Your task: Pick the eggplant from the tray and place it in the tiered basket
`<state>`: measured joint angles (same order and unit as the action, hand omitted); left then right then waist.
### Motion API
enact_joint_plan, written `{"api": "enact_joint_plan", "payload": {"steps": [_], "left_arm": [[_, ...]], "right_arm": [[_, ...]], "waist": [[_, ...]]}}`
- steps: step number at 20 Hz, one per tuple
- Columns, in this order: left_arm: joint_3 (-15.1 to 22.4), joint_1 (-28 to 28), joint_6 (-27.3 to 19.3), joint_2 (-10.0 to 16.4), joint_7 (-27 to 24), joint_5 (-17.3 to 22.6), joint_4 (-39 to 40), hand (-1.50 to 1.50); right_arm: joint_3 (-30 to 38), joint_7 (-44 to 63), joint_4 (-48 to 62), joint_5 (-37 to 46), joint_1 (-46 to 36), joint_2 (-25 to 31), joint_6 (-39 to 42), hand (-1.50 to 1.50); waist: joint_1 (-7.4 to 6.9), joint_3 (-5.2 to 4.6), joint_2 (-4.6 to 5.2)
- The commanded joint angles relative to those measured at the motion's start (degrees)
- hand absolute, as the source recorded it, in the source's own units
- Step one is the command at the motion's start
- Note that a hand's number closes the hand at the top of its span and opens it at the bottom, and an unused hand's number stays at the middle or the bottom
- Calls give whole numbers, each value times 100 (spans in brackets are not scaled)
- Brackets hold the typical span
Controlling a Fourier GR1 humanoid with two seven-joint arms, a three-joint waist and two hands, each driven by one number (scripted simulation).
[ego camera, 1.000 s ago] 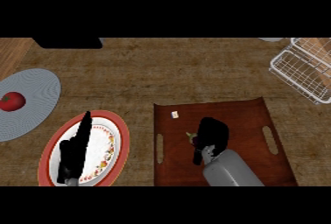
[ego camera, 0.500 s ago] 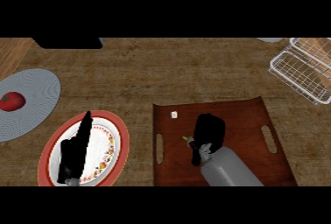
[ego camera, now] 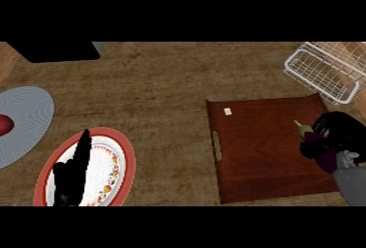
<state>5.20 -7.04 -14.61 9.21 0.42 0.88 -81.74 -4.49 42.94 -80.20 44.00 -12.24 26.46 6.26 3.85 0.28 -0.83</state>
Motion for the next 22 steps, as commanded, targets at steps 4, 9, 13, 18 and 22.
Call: {"api": "enact_joint_plan", "payload": {"steps": [4, 9, 13, 18, 22], "left_arm": [[161, -64, -102, -113, 211, -118, -114, 0], [59, 81, 7, -11, 224, -94, 2, 0], [219, 89, -9, -138, 311, -181, -92, 0], [204, 82, -18, -249, 16, -287, 121, 0], [220, 22, 240, -206, 19, -221, 39, 0]], "right_arm": [[2270, -867, -844, -1592, 417, 912, -381, 150], [3166, -789, -1933, -1949, 604, 1568, -82, 150], [3767, -598, -2578, -2247, 689, 2159, 514, 150], [4616, -365, -2765, -2672, 733, 2479, 1136, 150], [3697, -309, -1631, -2147, -336, 2578, 591, 150]], "waist": [[16, -20, 3], [-166, -33, 37], [-250, -34, 49], [-325, -31, 64], [-462, -29, 93]]}}
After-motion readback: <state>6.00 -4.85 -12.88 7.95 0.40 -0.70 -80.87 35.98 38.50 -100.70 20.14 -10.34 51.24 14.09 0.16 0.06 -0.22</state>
